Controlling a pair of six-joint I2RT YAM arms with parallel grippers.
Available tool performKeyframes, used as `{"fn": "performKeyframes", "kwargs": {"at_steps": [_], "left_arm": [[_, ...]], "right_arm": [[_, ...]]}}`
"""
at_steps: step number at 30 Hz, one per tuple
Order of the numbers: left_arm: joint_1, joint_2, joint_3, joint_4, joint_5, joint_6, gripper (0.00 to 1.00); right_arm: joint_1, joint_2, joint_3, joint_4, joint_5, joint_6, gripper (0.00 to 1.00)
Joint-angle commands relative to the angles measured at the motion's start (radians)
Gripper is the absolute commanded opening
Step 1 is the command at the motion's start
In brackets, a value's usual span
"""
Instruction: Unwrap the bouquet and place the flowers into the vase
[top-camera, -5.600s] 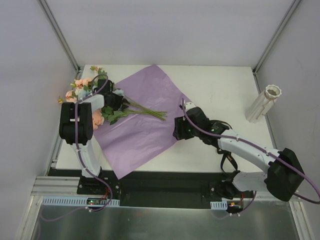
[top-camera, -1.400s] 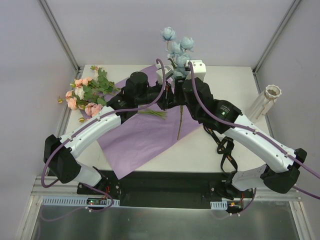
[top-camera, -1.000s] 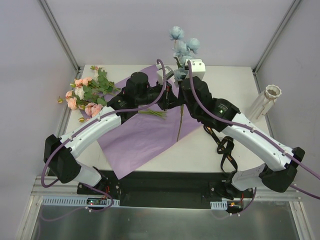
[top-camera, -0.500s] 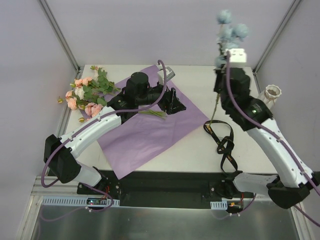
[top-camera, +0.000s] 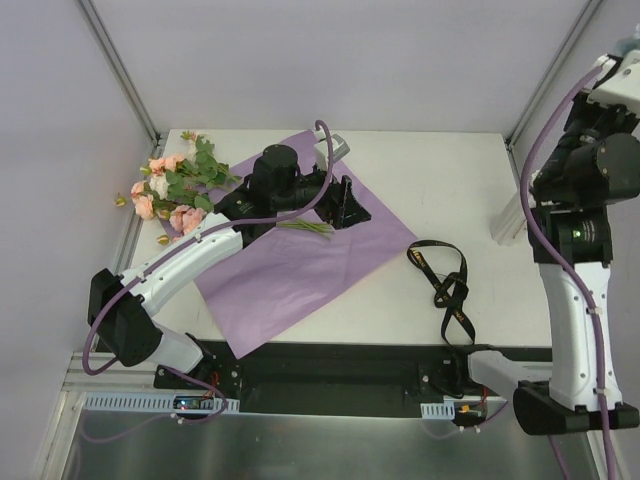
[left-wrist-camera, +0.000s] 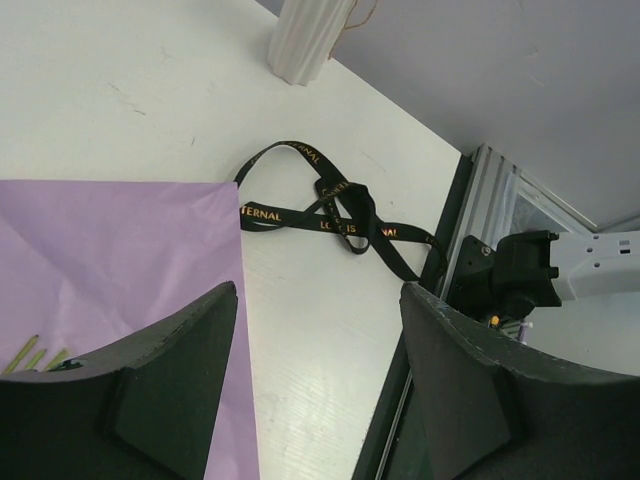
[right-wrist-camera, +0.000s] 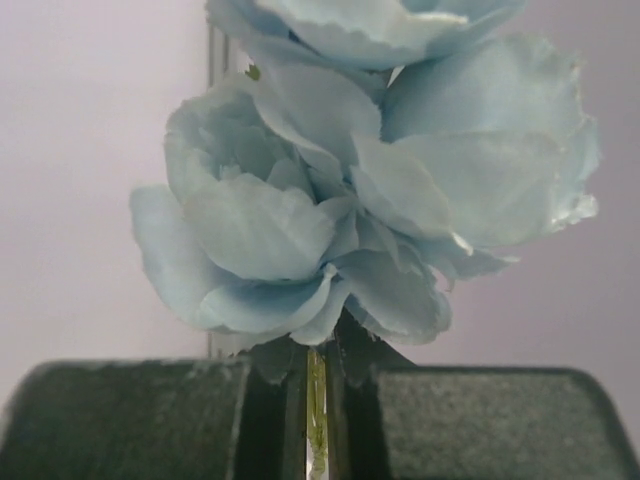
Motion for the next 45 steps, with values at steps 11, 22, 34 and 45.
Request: {"fn": "performKeyframes", "kwargs": {"at_steps": [11, 22, 34, 45], "left_arm": [[0.146, 0.048, -0.012, 0.161, 0.183, -0.2, 0.64], [0.208, 0.068, -0.026, 0.223, 0.243, -0.244, 0.84], [0.234, 0.071, -0.026, 0.24, 0.266, -0.252, 0.95], [0.235, 0.08, -0.029, 0.247, 0.271, -0.255, 0.93]], "right_arm": [[-0.154, 0.186, 0.098, 0.149, -0.094, 0.099, 0.01], [-0.218, 0.139, -0.114, 0.169, -0.082, 0.22, 0.01], [-0.275, 0.174, -0.246, 0.208, -0.129, 0.283, 0.06], [-0.33, 0.26, -0.292, 0.208, -0.218, 0.328, 0.07]]}}
